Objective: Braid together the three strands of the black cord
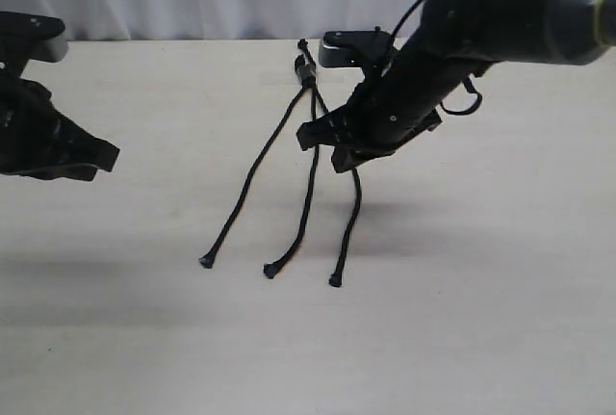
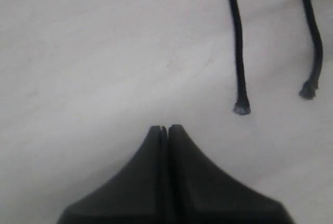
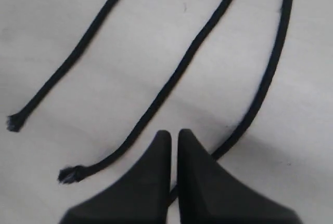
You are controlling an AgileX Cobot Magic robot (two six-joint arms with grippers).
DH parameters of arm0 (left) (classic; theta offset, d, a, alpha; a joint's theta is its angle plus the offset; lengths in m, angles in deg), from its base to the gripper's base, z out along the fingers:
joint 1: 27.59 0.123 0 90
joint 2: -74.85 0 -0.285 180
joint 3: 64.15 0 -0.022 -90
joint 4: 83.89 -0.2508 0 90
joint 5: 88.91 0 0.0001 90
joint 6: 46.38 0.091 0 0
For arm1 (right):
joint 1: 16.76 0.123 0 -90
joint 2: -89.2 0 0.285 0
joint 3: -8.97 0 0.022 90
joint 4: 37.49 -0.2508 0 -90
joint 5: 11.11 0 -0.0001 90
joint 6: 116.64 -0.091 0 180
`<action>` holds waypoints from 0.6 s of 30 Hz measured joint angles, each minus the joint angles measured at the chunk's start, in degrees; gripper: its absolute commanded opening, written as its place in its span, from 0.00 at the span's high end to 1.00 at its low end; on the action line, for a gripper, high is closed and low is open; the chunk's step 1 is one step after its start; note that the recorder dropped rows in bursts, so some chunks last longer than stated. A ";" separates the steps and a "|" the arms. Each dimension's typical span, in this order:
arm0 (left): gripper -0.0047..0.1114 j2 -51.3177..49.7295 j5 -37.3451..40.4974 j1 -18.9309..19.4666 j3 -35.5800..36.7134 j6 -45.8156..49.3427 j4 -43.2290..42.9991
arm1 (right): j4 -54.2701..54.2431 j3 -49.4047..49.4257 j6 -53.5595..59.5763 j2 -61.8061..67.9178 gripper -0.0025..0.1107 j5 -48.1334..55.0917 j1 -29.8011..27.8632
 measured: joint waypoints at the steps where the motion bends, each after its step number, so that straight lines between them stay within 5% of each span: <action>1: 0.96 0.00 -1.05 -1.69 0.00 0.10 -0.41 | 3.51 -4.40 -2.47 3.54 0.91 2.55 0.70; 7: 0.96 0.00 -1.70 -2.70 0.00 0.10 -0.54 | 7.52 -17.17 -7.44 14.33 0.64 10.54 3.76; 18: 0.96 0.00 -1.74 -2.80 0.00 0.10 -0.40 | 8.13 -18.68 -11.69 19.40 0.65 10.63 4.45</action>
